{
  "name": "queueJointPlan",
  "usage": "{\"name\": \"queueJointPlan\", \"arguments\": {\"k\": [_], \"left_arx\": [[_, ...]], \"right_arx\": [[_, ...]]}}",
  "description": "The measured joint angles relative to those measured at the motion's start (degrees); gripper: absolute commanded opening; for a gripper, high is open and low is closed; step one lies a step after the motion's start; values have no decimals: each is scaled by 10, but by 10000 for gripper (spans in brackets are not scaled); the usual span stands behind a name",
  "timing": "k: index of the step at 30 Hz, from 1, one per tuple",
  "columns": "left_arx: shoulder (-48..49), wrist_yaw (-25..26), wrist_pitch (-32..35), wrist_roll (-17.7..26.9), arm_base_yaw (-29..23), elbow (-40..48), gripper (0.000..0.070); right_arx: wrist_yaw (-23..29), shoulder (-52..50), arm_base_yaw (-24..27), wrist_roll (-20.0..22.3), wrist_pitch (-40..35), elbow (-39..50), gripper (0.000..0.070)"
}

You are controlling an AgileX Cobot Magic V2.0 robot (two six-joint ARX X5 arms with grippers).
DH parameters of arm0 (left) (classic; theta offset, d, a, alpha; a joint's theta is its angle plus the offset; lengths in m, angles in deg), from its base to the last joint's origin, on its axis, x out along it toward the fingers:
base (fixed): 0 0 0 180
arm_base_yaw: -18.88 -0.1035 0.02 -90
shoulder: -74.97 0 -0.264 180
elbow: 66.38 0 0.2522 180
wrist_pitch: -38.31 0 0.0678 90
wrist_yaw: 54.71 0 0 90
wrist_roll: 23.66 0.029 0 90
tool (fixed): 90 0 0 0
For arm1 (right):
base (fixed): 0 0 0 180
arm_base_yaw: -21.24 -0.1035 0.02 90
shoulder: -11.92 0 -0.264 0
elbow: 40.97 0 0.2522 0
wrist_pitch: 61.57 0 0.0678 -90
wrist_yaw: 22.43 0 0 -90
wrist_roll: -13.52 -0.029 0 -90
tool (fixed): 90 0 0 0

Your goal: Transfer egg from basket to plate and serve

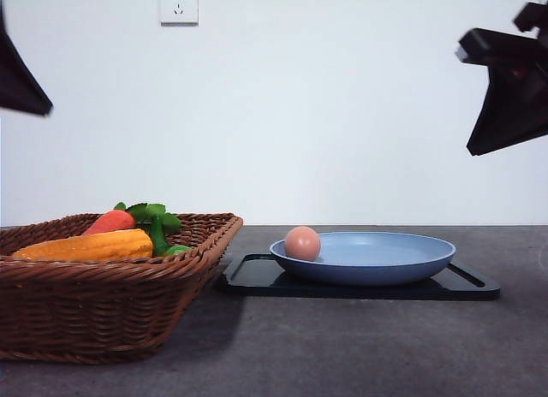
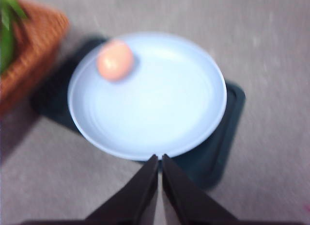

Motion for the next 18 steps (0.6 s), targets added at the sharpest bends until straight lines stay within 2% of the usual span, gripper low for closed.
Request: {"name": "queueJointPlan", "arguments": {"k": [6,18], "left_arx": [[67,0,16,-18,1,1,0],[71,0,13,-19,1,1,0]], "right_arx": [[0,-29,0,-15,-25,10,0],[0,-35,0,-17,-25,10,0]]}}
